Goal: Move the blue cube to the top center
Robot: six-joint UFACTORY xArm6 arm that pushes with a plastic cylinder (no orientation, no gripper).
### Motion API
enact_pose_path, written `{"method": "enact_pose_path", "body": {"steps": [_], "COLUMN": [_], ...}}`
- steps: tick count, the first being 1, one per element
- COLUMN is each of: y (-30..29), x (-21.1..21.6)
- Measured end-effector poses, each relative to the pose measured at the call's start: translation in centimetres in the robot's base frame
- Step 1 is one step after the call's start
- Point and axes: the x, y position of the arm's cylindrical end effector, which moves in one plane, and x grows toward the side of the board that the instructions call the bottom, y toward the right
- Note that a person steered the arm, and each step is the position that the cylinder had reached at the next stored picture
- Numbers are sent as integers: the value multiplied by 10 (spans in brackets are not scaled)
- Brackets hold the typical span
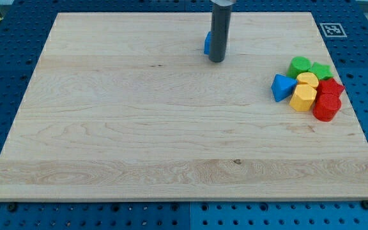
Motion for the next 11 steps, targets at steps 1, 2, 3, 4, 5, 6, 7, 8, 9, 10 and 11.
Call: {"method": "enact_pose_path", "body": {"steps": [1,2,3,4,5,6,7,8,9,10,11], "y": [22,24,0,-5,-7,-12,-44,-46,-33,-4,-6], "x": [0,-5,-26,-46,-39,-1,-16,-47,-34,-45,-62]}}
